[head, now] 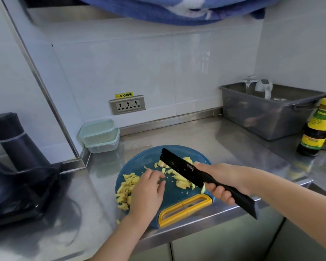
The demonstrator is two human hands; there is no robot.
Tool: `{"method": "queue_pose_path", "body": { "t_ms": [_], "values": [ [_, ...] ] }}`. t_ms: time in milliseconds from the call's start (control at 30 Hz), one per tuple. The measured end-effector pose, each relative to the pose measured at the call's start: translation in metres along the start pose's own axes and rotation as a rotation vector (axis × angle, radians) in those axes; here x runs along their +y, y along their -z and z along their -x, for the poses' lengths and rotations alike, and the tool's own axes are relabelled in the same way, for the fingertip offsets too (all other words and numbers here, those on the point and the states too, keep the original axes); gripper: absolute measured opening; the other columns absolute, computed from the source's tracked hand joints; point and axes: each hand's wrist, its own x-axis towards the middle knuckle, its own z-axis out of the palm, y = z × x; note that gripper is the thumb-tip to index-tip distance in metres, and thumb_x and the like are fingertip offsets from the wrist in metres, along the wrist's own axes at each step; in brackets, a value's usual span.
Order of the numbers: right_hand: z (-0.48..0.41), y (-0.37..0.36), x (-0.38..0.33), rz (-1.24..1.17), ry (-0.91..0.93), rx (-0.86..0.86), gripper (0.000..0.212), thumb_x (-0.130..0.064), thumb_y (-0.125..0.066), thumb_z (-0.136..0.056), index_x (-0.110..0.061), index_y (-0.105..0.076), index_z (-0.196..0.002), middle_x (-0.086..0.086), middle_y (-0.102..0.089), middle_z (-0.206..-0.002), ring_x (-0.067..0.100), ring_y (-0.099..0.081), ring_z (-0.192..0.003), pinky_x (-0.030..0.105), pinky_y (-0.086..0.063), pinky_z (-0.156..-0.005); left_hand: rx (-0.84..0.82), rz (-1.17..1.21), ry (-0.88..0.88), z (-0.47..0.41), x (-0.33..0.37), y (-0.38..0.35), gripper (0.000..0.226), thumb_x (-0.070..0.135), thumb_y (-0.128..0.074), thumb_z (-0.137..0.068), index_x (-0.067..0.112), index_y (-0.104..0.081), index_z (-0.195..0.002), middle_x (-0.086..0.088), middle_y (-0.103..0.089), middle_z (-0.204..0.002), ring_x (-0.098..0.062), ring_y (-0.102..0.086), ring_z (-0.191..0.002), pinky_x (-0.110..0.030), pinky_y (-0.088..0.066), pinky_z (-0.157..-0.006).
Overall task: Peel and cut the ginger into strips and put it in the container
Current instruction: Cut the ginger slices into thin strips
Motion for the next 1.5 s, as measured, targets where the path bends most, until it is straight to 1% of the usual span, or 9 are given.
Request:
{"method": "queue_pose_path", "body": {
  "t_ms": [133,333,433,600,700,800,967,1267,1500],
  "values": [
    [0.000,-0.002,-0.004,0.039,0.015,-0.017,0.063,-0.074,-0.039,-0.085,-0.019,-0.043,-0.054,-0.004,-0.036,-0.051,0.009,-0.031,-0.038,0.017,-0.031,-0.037,0.065,0.068,0.145,-0.015,0.003,0.013,0.028,0.036,-0.064,-0.086,0.021,-0.060,-0.109,0.011,-0.054,-0.103,-0.004,-0.052,-0.093,-0.013,-0.039,-0.075],
    [0.004,0.008,-0.007,0.050,0.089,0.103,0.064,-0.075,-0.035,-0.086,-0.019,-0.041,-0.057,-0.003,-0.035,-0.049,0.011,-0.029,-0.039,0.020,-0.028,-0.037,-0.267,-0.089,0.072,-0.037,-0.002,0.007,0.032,0.032,-0.049,-0.096,0.032,-0.053,-0.128,0.011,-0.051,-0.128,-0.009,-0.041,-0.118,-0.024,-0.033,-0.100],
    [0.007,0.017,-0.003,0.062,0.088,0.157,0.064,-0.076,-0.034,-0.086,-0.018,-0.040,-0.058,-0.003,-0.035,-0.048,0.012,-0.029,-0.038,0.021,-0.027,-0.038,-0.319,-0.221,0.070,-0.042,-0.001,-0.001,0.027,0.035,-0.045,-0.097,0.032,-0.058,-0.121,0.010,-0.054,-0.125,-0.011,-0.041,-0.118,-0.029,-0.030,-0.101],
    [0.010,0.033,0.005,0.006,0.128,0.253,0.064,-0.075,-0.035,-0.086,-0.017,-0.040,-0.059,-0.003,-0.034,-0.047,0.012,-0.028,-0.037,0.020,-0.026,-0.038,-0.227,-0.484,0.143,-0.043,-0.003,0.001,0.032,0.032,-0.037,-0.099,0.022,-0.064,-0.113,0.004,-0.057,-0.117,-0.016,-0.042,-0.112,-0.031,-0.028,-0.102],
    [0.005,0.044,0.008,0.008,0.161,0.337,0.064,-0.073,-0.034,-0.088,-0.015,-0.040,-0.061,-0.001,-0.034,-0.046,0.013,-0.029,-0.036,0.021,-0.028,-0.037,-0.149,-0.304,0.010,-0.038,0.018,0.002,0.033,0.035,-0.039,-0.099,0.020,-0.062,-0.117,0.004,-0.056,-0.115,-0.013,-0.045,-0.109,-0.028,-0.035,-0.101],
    [-0.005,0.054,0.014,0.052,0.151,0.416,0.063,-0.073,-0.032,-0.088,-0.015,-0.041,-0.064,-0.001,-0.036,-0.044,0.014,-0.030,-0.036,0.022,-0.029,-0.039,-0.211,-0.106,-0.173,-0.030,0.061,-0.009,0.036,0.037,-0.039,-0.099,0.018,-0.057,-0.124,0.004,-0.056,-0.121,-0.011,-0.048,-0.114,-0.030,-0.040,-0.103],
    [-0.017,0.067,0.027,0.060,0.133,0.472,0.064,-0.073,-0.031,-0.088,-0.015,-0.041,-0.065,-0.001,-0.036,-0.044,0.015,-0.031,-0.036,0.021,-0.030,-0.040,-0.425,-0.119,-0.282,-0.032,0.089,-0.041,0.052,0.044,-0.041,-0.097,0.019,-0.039,-0.142,-0.003,-0.043,-0.140,-0.019,-0.034,-0.131,-0.033,-0.023,-0.113],
    [-0.035,0.058,0.035,-0.007,0.144,0.432,0.064,-0.071,-0.029,-0.090,-0.015,-0.041,-0.062,-0.001,-0.037,-0.043,0.016,-0.032,-0.036,0.024,-0.029,-0.042,-0.413,-0.170,-0.258,-0.041,0.054,-0.027,0.032,0.035,-0.042,-0.098,0.020,-0.053,-0.124,0.003,-0.052,-0.123,-0.014,-0.044,-0.117,-0.027,-0.034,-0.105],
    [-0.046,0.046,0.026,0.062,0.218,0.407,0.064,-0.067,-0.028,-0.093,-0.015,-0.041,-0.058,-0.002,-0.038,-0.042,0.015,-0.033,-0.035,0.023,-0.032,-0.042,-0.417,-0.256,-0.041,-0.036,0.000,0.010,0.027,0.038,-0.041,-0.099,0.024,-0.053,-0.118,0.006,-0.052,-0.118,-0.010,-0.046,-0.109,-0.022,-0.033,-0.097]
  ]
}}
